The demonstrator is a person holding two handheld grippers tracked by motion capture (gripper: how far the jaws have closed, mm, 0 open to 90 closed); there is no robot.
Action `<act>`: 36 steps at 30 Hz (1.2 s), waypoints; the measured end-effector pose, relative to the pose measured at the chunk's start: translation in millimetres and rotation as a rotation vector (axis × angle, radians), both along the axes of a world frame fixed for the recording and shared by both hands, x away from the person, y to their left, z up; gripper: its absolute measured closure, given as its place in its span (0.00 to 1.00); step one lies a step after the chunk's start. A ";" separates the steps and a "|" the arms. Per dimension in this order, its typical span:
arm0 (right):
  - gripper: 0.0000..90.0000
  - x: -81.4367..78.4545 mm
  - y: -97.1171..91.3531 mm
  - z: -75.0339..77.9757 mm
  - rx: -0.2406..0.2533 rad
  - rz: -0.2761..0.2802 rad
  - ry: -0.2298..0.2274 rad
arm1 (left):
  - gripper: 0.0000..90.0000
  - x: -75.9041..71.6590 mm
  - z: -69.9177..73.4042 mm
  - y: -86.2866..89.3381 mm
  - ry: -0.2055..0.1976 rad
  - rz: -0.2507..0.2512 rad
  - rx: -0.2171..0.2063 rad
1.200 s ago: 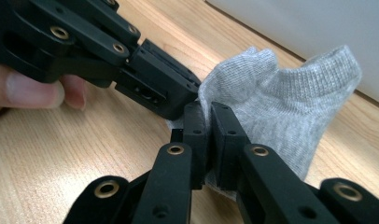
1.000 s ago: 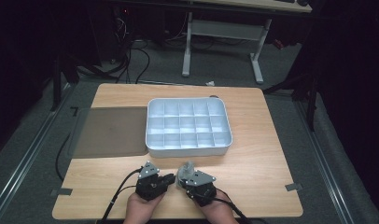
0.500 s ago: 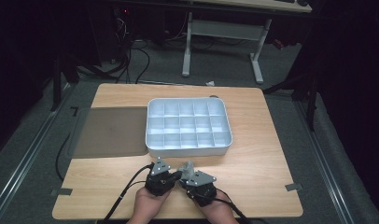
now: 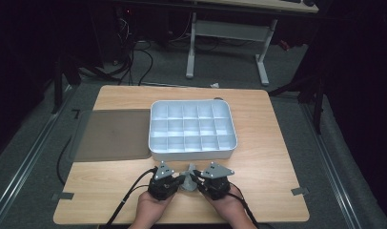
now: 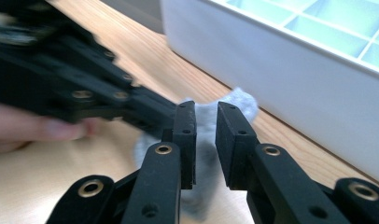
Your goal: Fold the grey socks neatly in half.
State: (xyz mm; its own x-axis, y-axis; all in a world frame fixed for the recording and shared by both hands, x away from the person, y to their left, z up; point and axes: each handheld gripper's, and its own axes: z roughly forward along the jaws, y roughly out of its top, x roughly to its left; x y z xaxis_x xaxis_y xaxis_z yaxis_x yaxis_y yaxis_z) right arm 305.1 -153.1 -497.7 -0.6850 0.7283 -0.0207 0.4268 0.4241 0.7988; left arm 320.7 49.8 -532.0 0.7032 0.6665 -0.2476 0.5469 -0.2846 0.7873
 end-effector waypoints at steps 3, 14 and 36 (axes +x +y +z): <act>0.87 6.0 2.1 -14.8 -0.063 -0.008 0.017 | 0.98 -0.3 0.1 0.3 -0.009 -0.006 0.012; 0.86 3.6 -6.5 -29.6 -0.065 -0.002 0.032 | 0.98 -3.6 -0.8 0.1 -0.034 -0.002 0.028; 0.85 -0.8 -11.2 -30.9 -0.033 -0.012 0.041 | 0.96 -18.1 1.1 -17.8 -0.052 -0.038 0.075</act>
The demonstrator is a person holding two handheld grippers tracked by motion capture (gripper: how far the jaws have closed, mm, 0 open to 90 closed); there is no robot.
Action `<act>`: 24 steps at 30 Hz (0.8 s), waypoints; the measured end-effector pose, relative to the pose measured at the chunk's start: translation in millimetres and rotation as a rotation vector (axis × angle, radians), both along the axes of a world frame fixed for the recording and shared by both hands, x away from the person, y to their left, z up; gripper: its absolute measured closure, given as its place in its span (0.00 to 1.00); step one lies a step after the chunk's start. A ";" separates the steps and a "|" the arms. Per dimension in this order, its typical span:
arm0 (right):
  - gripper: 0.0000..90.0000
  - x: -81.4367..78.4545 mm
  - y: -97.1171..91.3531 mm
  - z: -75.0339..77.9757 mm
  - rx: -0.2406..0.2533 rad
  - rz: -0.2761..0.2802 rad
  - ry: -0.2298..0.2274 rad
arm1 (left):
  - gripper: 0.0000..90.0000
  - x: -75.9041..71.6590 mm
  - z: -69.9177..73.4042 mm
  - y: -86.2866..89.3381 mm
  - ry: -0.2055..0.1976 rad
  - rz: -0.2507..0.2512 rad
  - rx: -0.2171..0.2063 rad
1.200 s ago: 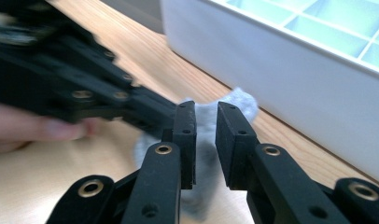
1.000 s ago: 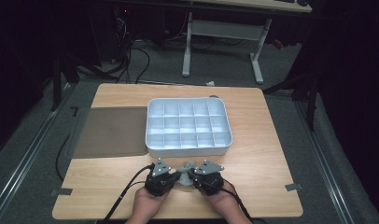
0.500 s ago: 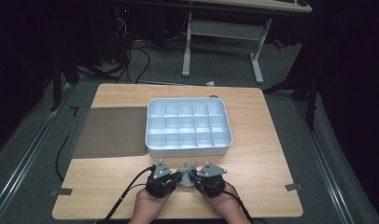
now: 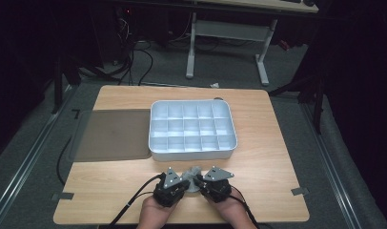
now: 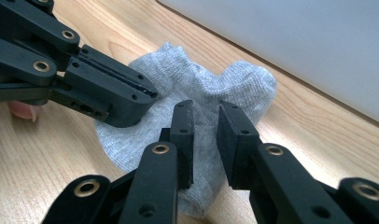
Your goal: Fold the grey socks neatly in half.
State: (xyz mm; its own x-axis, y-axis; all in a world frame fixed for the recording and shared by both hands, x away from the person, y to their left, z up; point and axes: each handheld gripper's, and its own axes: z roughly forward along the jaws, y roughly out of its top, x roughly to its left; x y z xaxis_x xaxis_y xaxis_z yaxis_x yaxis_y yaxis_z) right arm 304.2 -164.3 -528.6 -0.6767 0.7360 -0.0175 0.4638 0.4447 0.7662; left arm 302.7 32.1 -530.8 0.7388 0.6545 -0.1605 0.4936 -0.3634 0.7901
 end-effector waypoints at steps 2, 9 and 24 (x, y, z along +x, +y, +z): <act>0.79 -4.0 -0.8 2.6 -0.004 -0.011 -0.016 | 0.96 -0.2 -0.6 -0.2 -0.004 0.001 -0.003; 0.67 -14.1 -15.5 11.8 0.092 -0.053 0.010 | 0.96 -2.3 -1.4 -0.6 -0.024 0.001 0.001; 0.64 -9.1 -14.9 -0.5 0.101 -0.086 0.139 | 0.93 -3.6 -1.4 -0.3 -0.026 -0.014 0.004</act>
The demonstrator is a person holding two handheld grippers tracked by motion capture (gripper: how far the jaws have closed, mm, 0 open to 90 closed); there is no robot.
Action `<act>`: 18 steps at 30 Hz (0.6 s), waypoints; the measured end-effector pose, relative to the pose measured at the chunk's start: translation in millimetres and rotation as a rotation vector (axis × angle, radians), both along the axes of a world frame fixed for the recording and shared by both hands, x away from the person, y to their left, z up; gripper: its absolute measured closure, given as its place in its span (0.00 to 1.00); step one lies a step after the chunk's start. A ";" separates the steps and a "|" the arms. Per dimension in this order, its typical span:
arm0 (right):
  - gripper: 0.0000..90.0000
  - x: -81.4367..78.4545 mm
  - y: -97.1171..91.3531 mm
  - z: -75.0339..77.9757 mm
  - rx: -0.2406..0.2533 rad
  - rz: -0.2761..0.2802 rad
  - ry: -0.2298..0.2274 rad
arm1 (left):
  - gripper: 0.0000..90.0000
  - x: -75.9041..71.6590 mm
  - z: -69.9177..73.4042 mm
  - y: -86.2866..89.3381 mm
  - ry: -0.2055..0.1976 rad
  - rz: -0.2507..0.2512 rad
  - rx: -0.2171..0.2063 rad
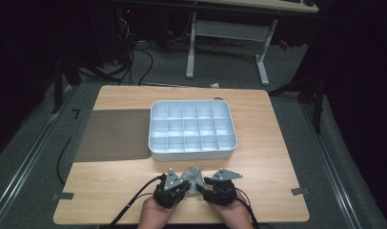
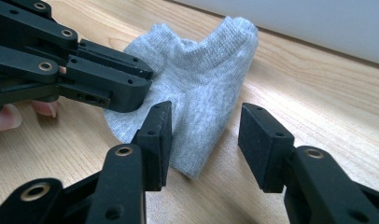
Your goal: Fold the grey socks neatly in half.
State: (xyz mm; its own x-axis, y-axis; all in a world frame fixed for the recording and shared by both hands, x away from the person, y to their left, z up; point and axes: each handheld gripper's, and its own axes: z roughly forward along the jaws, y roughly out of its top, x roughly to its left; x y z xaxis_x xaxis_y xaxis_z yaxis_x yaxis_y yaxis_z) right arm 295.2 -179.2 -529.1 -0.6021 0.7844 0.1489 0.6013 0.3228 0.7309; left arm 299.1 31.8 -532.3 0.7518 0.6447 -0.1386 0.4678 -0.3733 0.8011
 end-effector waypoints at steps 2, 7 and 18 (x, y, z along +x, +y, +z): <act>0.65 0.1 -0.1 -0.4 0.006 -0.001 0.004 | 0.93 0.1 0.1 0.2 0.002 -0.002 0.000; 0.73 2.2 -0.4 -2.0 0.033 0.012 0.019 | 0.92 -0.3 0.2 0.2 -0.001 0.003 0.000; 0.85 1.0 2.5 -1.4 0.036 0.023 0.016 | 0.89 -6.5 7.0 -5.9 -0.062 0.023 -0.001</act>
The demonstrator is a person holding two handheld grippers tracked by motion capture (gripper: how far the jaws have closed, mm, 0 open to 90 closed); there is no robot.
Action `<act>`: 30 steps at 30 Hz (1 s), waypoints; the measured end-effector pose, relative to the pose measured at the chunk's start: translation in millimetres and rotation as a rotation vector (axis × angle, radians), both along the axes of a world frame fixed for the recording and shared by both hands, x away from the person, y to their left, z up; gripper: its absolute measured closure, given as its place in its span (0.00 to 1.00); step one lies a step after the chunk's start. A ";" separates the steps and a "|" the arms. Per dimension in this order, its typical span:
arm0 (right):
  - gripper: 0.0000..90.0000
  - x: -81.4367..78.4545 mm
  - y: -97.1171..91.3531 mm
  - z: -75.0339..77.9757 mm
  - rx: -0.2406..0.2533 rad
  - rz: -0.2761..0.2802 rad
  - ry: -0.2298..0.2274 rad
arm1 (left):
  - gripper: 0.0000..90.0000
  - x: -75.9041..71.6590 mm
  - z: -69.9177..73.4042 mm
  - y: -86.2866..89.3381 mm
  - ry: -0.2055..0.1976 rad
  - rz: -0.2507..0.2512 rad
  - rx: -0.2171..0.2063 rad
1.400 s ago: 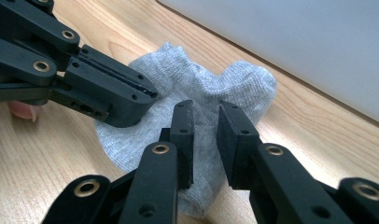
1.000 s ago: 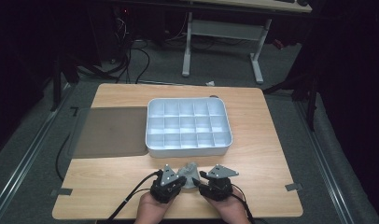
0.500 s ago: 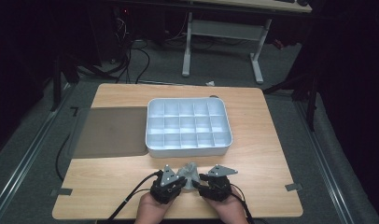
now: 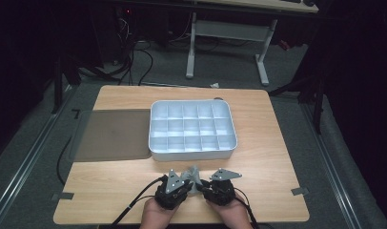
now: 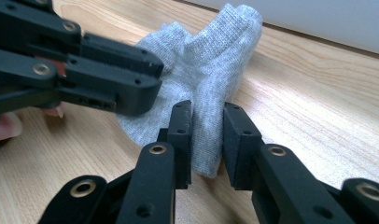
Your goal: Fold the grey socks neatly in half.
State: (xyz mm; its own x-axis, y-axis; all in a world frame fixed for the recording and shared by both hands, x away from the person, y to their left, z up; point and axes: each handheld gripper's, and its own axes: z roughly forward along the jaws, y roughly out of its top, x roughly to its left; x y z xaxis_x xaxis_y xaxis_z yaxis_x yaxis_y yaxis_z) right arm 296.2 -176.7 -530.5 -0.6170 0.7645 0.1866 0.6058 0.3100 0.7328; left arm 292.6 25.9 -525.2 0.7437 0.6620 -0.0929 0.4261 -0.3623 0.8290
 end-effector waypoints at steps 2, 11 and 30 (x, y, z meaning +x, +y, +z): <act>0.86 -0.1 0.0 0.0 0.002 -0.001 -0.001 | 0.90 3.3 -2.1 -0.5 0.006 0.010 0.015; 0.89 -9.3 1.6 11.0 0.006 0.022 -0.051 | 0.93 7.9 -6.6 -0.1 0.044 0.010 0.011; 0.74 -10.3 -18.3 23.4 0.053 -0.024 -0.143 | 0.97 8.7 -7.2 -0.4 0.063 -0.014 0.009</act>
State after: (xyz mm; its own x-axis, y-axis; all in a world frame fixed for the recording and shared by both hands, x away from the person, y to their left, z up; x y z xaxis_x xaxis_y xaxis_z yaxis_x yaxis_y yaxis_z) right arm 285.9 -195.0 -507.1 -0.6217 0.7708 0.1389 0.5012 0.2552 0.8268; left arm 301.3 25.4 -532.4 0.7460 0.6523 -0.1344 0.4722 -0.3757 0.7974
